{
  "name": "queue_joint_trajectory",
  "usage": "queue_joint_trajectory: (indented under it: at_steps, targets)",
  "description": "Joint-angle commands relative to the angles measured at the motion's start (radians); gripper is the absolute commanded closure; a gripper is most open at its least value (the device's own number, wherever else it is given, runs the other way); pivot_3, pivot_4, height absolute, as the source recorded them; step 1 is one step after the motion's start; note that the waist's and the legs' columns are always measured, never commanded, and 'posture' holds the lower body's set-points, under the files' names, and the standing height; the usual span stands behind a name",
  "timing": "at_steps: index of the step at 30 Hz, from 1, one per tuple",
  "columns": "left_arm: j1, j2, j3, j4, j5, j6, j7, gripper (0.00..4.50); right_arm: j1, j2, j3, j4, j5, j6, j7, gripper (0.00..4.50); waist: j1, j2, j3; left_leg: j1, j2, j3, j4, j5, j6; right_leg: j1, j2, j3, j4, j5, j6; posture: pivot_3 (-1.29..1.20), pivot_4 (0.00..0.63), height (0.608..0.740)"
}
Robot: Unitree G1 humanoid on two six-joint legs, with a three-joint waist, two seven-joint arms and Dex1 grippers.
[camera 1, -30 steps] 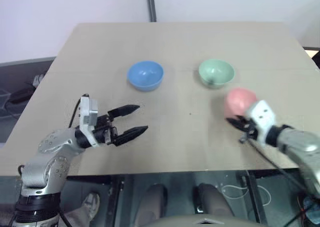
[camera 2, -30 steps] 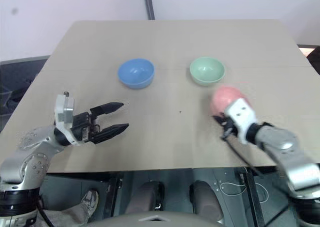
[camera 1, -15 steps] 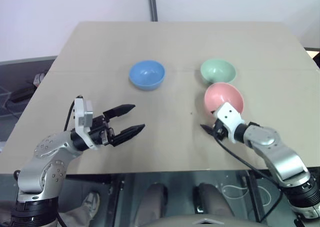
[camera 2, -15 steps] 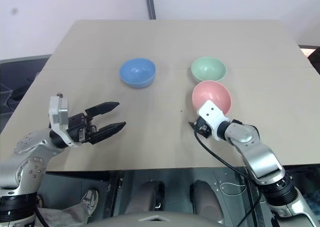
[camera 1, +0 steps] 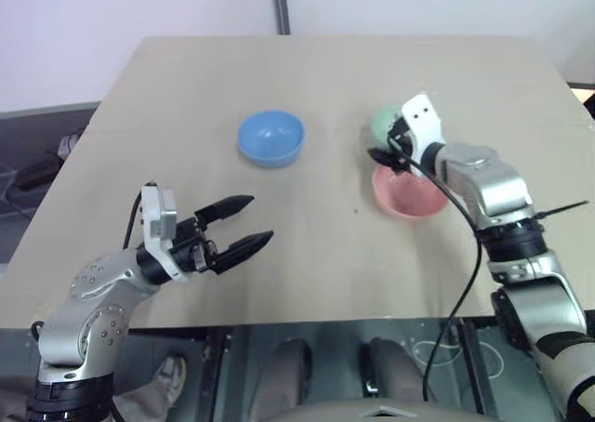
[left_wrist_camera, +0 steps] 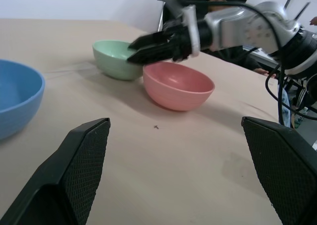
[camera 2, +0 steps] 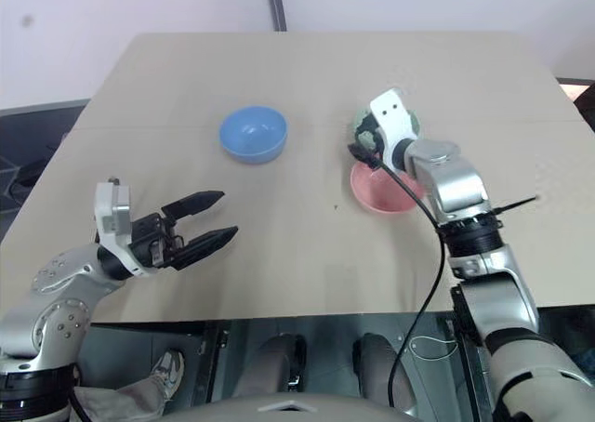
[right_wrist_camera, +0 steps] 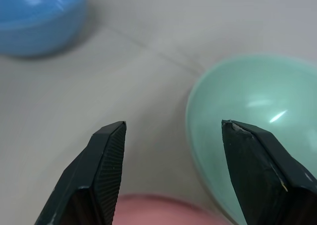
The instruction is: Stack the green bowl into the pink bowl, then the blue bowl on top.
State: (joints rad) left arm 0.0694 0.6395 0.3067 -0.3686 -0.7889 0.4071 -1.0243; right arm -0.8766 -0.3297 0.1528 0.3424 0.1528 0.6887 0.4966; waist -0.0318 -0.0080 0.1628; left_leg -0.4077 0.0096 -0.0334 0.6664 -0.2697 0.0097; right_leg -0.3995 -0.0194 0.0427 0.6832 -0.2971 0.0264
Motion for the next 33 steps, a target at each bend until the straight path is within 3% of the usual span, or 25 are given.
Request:
queue_joint_trajectory:
  at_steps: [1, 2, 9, 10, 16, 23, 29, 33]
  targets:
    - [0.027, 0.005, 0.023, -0.065, -0.019, -0.007, 0.007, 0.0, -0.079, 0.029, -0.026, 0.167, -0.033, -0.115, -0.024, 1.15, -0.003, 0.0, 0.0, -0.004, 0.0, -0.001, 0.001, 0.0, 0.0, -0.004, 0.0, 0.0, 0.001, 0.0, 0.0, 0.0, 0.15, 0.74]
    - [0.034, 0.004, 0.025, -0.072, -0.02, -0.007, 0.012, 0.0, -0.093, 0.034, -0.028, 0.208, -0.044, -0.142, -0.033, 1.15, -0.004, 0.0, 0.0, -0.006, 0.0, -0.001, 0.002, 0.0, 0.0, -0.005, 0.0, 0.0, 0.001, 0.0, 0.0, 0.0, 0.15, 0.74]
    - [0.077, -0.006, 0.035, -0.107, -0.017, -0.021, 0.037, 0.0, -0.137, 0.027, -0.005, 0.275, -0.11, -0.243, -0.021, 4.24, -0.009, 0.0, 0.0, -0.006, -0.001, 0.001, 0.003, 0.0, 0.0, -0.009, -0.001, 0.001, 0.01, 0.0, 0.0, 0.0, 0.15, 0.74]
    - [0.08, -0.006, 0.035, -0.109, -0.017, -0.023, 0.039, 0.0, -0.136, 0.022, 0.003, 0.269, -0.124, -0.252, -0.016, 4.44, -0.01, 0.0, 0.0, -0.006, -0.001, 0.002, 0.004, -0.002, 0.003, -0.01, -0.001, 0.001, 0.011, 0.0, 0.0, 0.0, 0.15, 0.74]
    - [0.071, -0.016, 0.026, -0.104, -0.009, -0.028, 0.061, 0.0, -0.088, -0.031, -0.003, 0.007, -0.127, -0.224, 0.051, 4.44, -0.01, 0.001, 0.0, -0.005, 0.0, 0.0, 0.004, -0.001, 0.002, -0.01, 0.001, 0.001, 0.014, 0.001, -0.001, 0.0, 0.15, 0.74]
    - [0.042, -0.021, 0.013, -0.072, 0.02, -0.04, 0.088, 0.0, 0.152, -0.246, -0.047, -0.687, 0.088, 0.184, 0.255, 4.44, 0.011, 0.0, 0.0, -0.008, 0.0, -0.002, 0.004, -0.001, 0.002, -0.01, -0.001, -0.001, 0.011, 0.001, -0.001, 0.0, 0.15, 0.74]
    - [-0.02, -0.035, -0.013, -0.023, 0.065, -0.052, 0.124, 0.0, 0.337, -0.317, -0.086, -0.902, 0.175, 0.347, 0.229, 4.44, 0.015, 0.0, 0.0, -0.006, 0.0, -0.001, 0.004, -0.001, 0.003, -0.01, -0.001, 0.0, 0.013, 0.001, -0.001, 0.0, 0.15, 0.74]
    - [-0.09, -0.03, -0.052, 0.005, 0.137, -0.05, 0.172, 0.0, 0.393, -0.311, -0.04, -0.884, 0.128, 0.282, 0.173, 3.16, 0.015, 0.0, 0.0, -0.004, 0.0, -0.002, 0.006, -0.001, 0.003, -0.008, 0.002, -0.001, 0.014, 0.001, -0.001, 0.0, 0.15, 0.74]
